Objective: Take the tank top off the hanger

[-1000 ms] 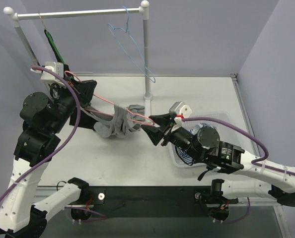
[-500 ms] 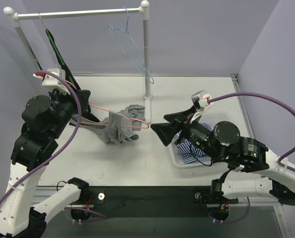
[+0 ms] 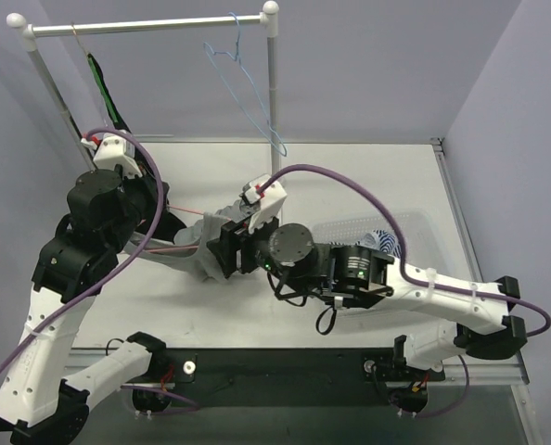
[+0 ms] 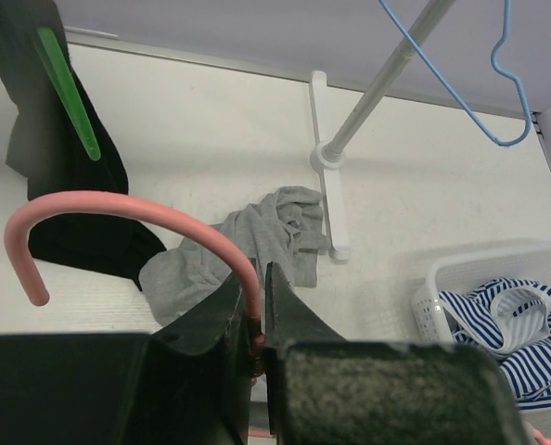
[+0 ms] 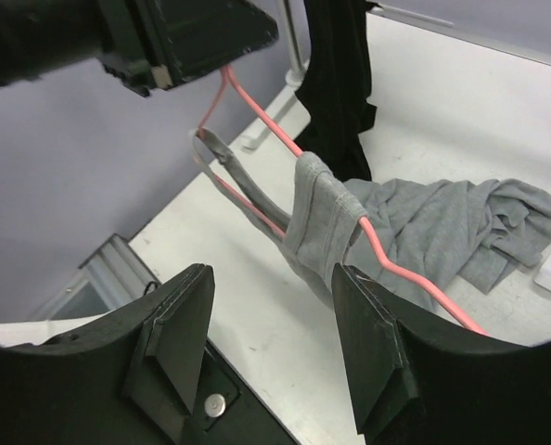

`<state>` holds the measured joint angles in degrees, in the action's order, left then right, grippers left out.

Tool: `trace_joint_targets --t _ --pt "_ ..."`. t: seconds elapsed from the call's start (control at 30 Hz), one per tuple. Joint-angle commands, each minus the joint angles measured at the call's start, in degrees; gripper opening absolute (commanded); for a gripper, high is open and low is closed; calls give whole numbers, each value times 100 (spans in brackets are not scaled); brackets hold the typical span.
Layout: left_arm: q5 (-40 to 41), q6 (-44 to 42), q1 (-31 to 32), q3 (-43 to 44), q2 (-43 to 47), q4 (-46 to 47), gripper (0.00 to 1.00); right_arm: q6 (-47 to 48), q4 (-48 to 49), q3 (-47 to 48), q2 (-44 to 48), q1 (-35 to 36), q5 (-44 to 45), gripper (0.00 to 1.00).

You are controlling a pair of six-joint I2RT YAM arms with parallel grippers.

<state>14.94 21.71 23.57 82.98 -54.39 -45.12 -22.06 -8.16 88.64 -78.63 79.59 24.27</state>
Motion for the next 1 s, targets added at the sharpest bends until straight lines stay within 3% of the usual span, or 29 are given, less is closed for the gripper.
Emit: trace_joint_targets --t 0.0,0.43,0.5,0.53,0.6,0.63,0.77,0.97 --pt "229 307 -19 368 51 39 0 -26 263 417 -222 30 692 54" --pt "185 536 -11 342 288 21 0 369 429 821 -1075 21 1641 51" --pt "202 536 -11 281 324 12 0 492 517 822 -1119 21 1703 42" --pt "220 518 -19 254 376 21 0 527 605 804 -1119 13 1747 28" --pt "229 492 -11 158 420 47 0 624 658 795 -1093 -5 1818 15" --pt "246 474 -11 131 455 56 0 677 736 778 -1067 -5 1844 2" --pt "281 386 -11 17 552 83 0 949 1027 524 -812 -14 2116 0" --pt "545 61 -11 -176 640 30 0 985 1317 -39 -13 -14 1731 0"
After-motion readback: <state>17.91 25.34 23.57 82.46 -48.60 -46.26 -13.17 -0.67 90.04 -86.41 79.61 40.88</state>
